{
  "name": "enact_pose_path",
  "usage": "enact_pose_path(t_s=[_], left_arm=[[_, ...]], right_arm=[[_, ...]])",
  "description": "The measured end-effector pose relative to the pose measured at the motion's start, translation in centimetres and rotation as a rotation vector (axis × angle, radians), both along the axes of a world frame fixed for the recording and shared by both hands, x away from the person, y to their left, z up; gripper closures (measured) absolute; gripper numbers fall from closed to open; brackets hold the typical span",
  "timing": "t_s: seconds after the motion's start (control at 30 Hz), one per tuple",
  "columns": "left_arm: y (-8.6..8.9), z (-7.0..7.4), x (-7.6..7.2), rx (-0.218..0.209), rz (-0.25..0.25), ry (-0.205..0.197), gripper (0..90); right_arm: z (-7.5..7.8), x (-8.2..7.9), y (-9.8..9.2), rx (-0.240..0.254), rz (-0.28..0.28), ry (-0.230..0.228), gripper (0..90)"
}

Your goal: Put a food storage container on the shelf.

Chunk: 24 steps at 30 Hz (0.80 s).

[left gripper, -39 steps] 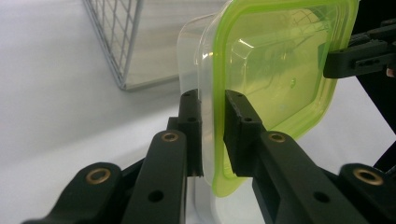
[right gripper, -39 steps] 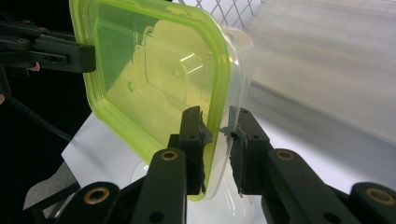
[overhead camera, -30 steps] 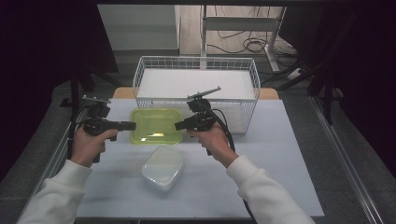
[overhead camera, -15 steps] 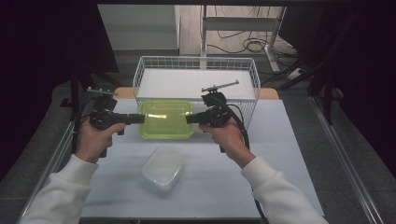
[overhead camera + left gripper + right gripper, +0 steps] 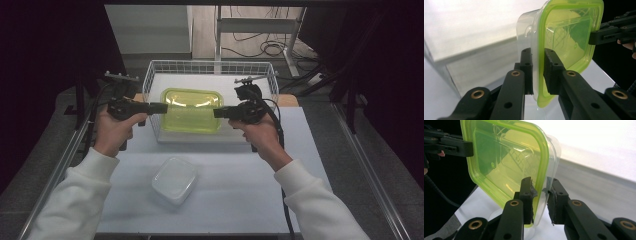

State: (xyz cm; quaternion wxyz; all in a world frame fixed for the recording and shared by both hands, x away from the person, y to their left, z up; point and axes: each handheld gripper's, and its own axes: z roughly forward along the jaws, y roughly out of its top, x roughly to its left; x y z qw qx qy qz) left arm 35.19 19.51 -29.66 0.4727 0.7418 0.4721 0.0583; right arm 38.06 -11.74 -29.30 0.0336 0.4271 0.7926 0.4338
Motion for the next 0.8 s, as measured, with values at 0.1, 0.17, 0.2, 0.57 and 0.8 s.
enact_pose_path(t_s=[0.1,0.17,0.2,0.57,0.8], left_arm=[[-0.5,0.4,0.9,-0.004,-0.004,-0.012,79.4],[-0.8,0.6,1.6,-0.011,-0.011,-0.018,79.5],[-0.9,0.7,1.9,-0.017,-0.013,-0.022,79.5],[-1.9,1.4,5.3,-0.034,-0.036,-0.045,79.6],[-2.0,1.9,6.8,-0.062,-0.050,-0.031,79.7]], right_arm=[[0.4,0.7,-0.6,0.006,-0.007,-0.011,74.9],[0.6,1.2,-0.9,0.007,-0.010,-0.022,74.9],[0.7,1.4,-1.1,0.007,-0.012,-0.025,74.9],[2.3,4.1,-2.2,-0.005,-0.042,-0.077,74.9],[3.3,5.2,-2.5,0.003,-0.056,-0.099,75.0]])
